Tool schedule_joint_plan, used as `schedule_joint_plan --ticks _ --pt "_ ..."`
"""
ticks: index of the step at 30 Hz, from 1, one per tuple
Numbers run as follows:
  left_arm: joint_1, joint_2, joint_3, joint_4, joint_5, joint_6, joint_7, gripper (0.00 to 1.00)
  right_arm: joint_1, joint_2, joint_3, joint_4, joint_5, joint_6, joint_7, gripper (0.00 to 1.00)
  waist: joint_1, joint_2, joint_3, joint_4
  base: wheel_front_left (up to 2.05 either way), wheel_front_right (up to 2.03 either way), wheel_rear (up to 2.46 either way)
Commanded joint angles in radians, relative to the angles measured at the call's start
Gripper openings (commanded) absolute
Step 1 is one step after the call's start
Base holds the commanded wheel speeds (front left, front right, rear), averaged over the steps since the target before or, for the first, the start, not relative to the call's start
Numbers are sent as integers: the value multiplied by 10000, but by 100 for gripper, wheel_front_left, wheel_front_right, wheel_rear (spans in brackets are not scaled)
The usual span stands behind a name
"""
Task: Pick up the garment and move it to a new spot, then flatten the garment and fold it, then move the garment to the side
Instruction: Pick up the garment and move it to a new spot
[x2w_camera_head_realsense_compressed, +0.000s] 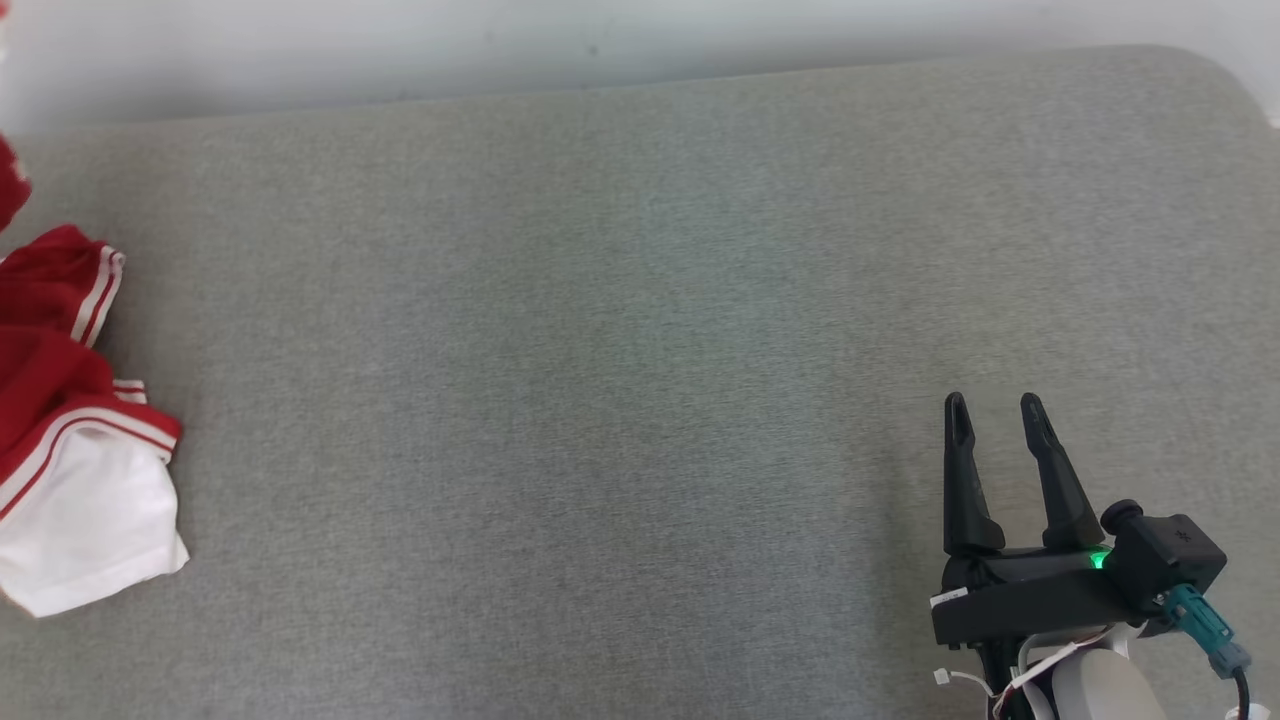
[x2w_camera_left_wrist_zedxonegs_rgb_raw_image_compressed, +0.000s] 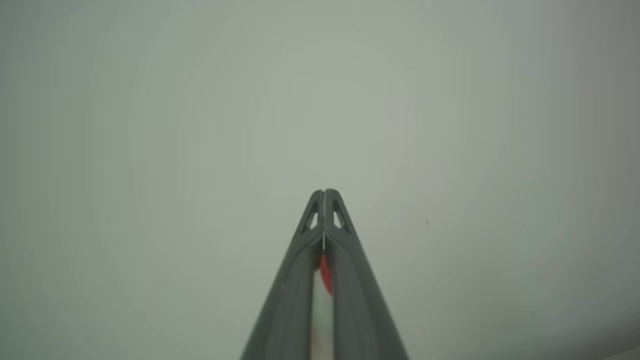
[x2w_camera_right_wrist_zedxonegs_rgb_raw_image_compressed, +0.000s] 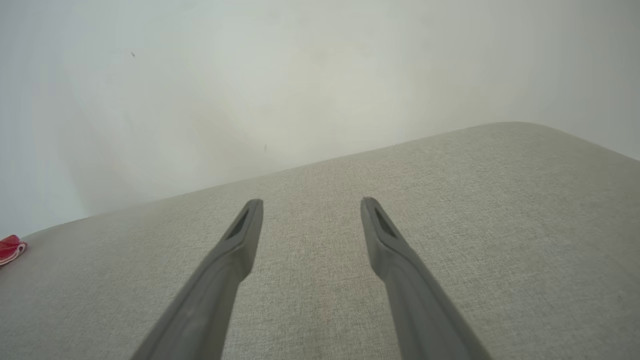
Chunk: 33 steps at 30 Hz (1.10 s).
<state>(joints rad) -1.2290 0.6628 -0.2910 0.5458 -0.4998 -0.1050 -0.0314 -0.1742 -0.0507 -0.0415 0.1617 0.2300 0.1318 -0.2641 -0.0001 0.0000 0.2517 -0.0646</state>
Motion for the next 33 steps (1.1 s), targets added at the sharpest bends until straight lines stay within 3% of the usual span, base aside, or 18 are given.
schedule_joint_plan --ticks 1,9,17,26,33 --pt "-243 -217 -150 -381 47 76 236 0 130 9 42 33 98 -21 -5 100 1 0 -255 -304 0 0 0" --pt "-745 -971 -764 -1719 103 146 965 0 169 11 216 106 483 -21 -6 100 1 0 -409 -1023 0 0 0" --pt "-667 -2266 -1467 -2660 -215 255 1271 0 269 11 271 132 698 -21 -5 100 1 0 -374 -1815 0 0 0" --pt "1685 -3249 -1975 -3088 -798 730 922 0 292 12 202 162 682 -21 -5 100 1 0 -340 -2262 0 0 0" --pt "4442 -3732 -2628 -2104 -1029 954 233 0 162 14 325 246 619 -21 -6 100 1 0 -195 -2386 0 0 0"
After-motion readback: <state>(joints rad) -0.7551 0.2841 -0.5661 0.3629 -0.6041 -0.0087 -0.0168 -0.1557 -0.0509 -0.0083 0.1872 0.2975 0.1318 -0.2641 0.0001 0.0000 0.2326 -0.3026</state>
